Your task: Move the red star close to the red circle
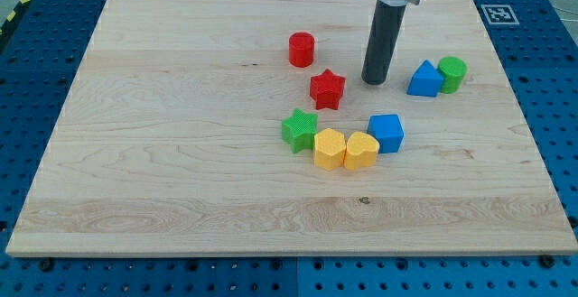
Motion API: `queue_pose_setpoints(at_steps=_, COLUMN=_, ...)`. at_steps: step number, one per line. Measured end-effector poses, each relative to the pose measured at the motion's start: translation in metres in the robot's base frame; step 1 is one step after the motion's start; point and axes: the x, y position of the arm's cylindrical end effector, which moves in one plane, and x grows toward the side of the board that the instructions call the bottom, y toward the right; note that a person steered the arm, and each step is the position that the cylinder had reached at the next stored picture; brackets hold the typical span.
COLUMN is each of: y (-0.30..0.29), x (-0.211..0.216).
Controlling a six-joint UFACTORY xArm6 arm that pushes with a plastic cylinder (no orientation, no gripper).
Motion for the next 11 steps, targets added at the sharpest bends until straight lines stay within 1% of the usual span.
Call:
queue_pose_setpoints(at_steps=1, y=0.000, x=0.024)
queue_pose_setpoints(at_steps=3, y=0.005, x=0.033)
queue_pose_setpoints(at_steps=4, y=0.018, x=0.036)
queue_pose_setpoints(at_steps=5, y=-0.002, x=0.038)
queue_pose_setpoints(at_steps=7, y=-0.085, x=0.036)
queue_pose_setpoints(at_steps=8, y=-0.118, x=0.028)
queue_pose_setpoints(at_steps=10, y=-0.083, x=0.010)
queue_pose_setpoints(at_steps=11, y=-0.065, x=-0.013)
